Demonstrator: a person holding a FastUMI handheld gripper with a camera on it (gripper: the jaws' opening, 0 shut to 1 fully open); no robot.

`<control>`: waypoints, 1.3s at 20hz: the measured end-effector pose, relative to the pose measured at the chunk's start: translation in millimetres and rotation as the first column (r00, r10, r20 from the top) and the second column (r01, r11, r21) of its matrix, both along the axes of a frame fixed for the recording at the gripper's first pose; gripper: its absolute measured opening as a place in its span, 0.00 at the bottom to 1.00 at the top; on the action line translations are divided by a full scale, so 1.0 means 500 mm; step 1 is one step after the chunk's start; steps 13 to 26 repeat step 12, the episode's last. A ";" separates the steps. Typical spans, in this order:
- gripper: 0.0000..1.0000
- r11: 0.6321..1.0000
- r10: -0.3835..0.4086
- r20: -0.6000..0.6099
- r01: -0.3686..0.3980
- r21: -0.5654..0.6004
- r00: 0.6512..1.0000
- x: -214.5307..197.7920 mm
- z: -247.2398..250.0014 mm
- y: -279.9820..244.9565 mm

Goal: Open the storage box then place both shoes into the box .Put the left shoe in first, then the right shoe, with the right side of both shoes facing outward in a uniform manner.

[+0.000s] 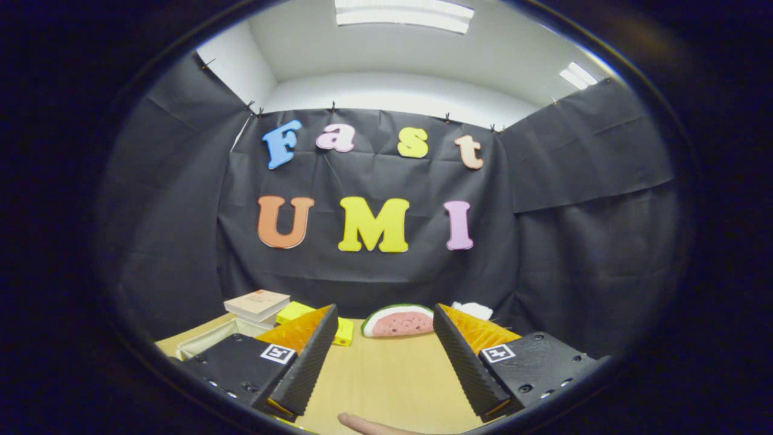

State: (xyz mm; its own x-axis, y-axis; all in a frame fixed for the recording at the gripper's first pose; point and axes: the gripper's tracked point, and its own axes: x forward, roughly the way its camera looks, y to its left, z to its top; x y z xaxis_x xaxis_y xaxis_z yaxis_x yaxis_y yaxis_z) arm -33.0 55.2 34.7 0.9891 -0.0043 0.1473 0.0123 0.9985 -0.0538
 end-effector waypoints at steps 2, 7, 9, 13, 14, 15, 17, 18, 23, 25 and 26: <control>0.95 0.998 0.056 0.015 -0.056 -0.004 0.998 -0.014 -0.009 0.000; 0.95 0.998 0.055 0.072 -0.057 0.027 0.996 -0.039 0.004 -0.077; 0.95 0.995 0.079 0.070 -0.083 0.059 0.994 -0.043 0.003 -0.097; 0.95 0.995 0.067 0.051 -0.071 0.072 0.996 -0.038 -0.003 -0.139; 0.95 0.995 0.067 0.051 -0.071 0.072 0.996 -0.038 -0.003 -0.139; 0.95 0.995 0.067 0.051 -0.071 0.072 0.996 -0.038 -0.003 -0.139; 0.95 0.995 0.067 0.051 -0.071 0.072 0.996 -0.038 -0.003 -0.139; 0.95 0.995 0.067 0.051 -0.071 0.072 0.996 -0.038 -0.003 -0.139; 0.95 0.995 0.067 0.051 -0.071 0.072 0.996 -0.038 -0.003 -0.139; 0.95 0.995 0.067 0.051 -0.071 0.072 0.996 -0.038 -0.003 -0.139; 0.95 0.995 0.067 0.051 -0.071 0.072 0.996 -0.038 -0.003 -0.139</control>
